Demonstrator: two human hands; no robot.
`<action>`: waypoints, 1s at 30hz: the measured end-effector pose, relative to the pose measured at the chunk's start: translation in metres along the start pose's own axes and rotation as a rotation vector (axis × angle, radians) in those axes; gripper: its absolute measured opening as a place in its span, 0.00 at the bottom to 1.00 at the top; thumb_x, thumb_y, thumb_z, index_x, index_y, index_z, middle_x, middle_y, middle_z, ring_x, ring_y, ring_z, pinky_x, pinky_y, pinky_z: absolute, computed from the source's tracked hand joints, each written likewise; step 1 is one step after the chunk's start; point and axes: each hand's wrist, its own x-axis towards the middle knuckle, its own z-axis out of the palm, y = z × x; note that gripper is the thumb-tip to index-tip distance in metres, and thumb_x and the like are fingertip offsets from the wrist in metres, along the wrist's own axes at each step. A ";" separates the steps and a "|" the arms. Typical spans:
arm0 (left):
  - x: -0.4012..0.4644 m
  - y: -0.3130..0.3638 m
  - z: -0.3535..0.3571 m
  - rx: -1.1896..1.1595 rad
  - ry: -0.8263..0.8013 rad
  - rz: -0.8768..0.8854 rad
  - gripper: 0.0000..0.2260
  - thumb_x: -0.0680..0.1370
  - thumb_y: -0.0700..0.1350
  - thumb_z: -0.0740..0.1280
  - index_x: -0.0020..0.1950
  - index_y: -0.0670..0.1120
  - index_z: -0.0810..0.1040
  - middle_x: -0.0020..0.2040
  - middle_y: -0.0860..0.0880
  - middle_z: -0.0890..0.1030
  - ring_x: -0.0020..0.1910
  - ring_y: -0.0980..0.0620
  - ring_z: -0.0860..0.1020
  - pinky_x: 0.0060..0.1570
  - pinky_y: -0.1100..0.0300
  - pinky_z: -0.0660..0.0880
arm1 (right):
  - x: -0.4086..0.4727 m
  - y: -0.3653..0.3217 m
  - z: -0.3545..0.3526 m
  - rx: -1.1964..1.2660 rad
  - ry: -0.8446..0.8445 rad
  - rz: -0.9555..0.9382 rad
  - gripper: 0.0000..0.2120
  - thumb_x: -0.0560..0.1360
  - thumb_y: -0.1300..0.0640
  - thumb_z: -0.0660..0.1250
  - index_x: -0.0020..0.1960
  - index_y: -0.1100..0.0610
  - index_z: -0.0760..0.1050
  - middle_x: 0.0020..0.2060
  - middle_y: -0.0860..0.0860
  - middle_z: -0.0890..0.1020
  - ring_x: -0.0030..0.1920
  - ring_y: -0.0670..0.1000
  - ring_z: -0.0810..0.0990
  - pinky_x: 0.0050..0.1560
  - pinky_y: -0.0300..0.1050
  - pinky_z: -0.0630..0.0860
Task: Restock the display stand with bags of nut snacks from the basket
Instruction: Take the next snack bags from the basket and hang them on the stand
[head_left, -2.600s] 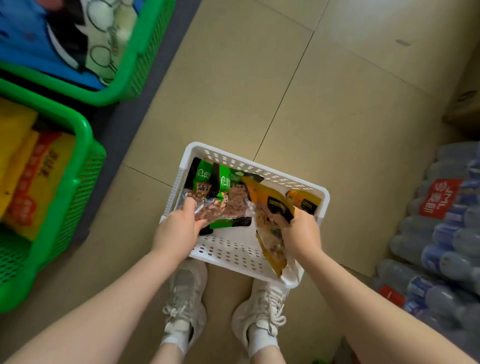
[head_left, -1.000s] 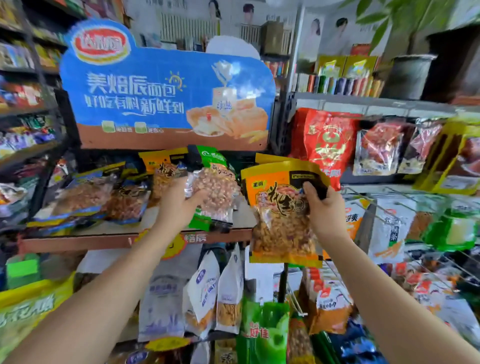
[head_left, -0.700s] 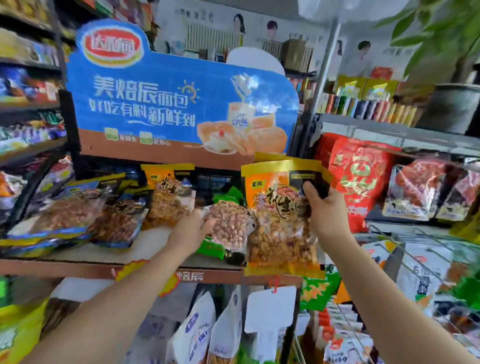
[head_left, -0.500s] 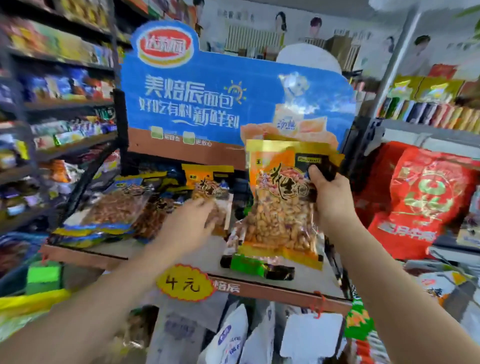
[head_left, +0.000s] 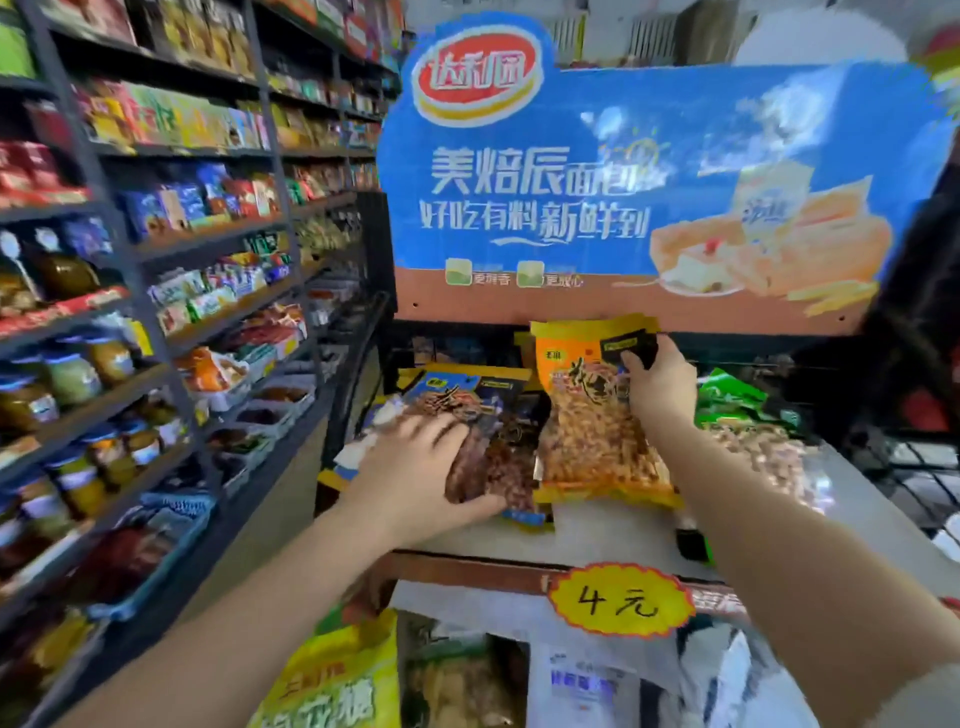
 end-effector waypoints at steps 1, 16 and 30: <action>0.003 -0.001 0.003 0.010 0.008 0.004 0.52 0.60 0.78 0.36 0.74 0.48 0.55 0.76 0.50 0.56 0.73 0.47 0.55 0.72 0.50 0.54 | 0.000 0.004 0.004 -0.089 -0.032 0.014 0.13 0.78 0.56 0.62 0.59 0.60 0.68 0.55 0.61 0.79 0.52 0.63 0.79 0.47 0.56 0.77; -0.005 0.032 -0.001 -0.156 0.338 0.237 0.18 0.76 0.50 0.62 0.62 0.43 0.74 0.61 0.45 0.76 0.63 0.44 0.70 0.61 0.51 0.69 | -0.094 0.018 -0.056 -0.361 -0.087 -0.184 0.16 0.78 0.54 0.60 0.63 0.60 0.71 0.55 0.57 0.78 0.56 0.58 0.76 0.53 0.50 0.74; -0.139 0.338 0.083 -0.544 -0.042 0.779 0.11 0.76 0.47 0.59 0.50 0.46 0.79 0.46 0.47 0.81 0.42 0.45 0.79 0.36 0.55 0.74 | -0.333 0.258 -0.321 -0.483 -0.131 0.420 0.10 0.77 0.54 0.61 0.41 0.58 0.74 0.39 0.60 0.80 0.44 0.61 0.80 0.40 0.49 0.73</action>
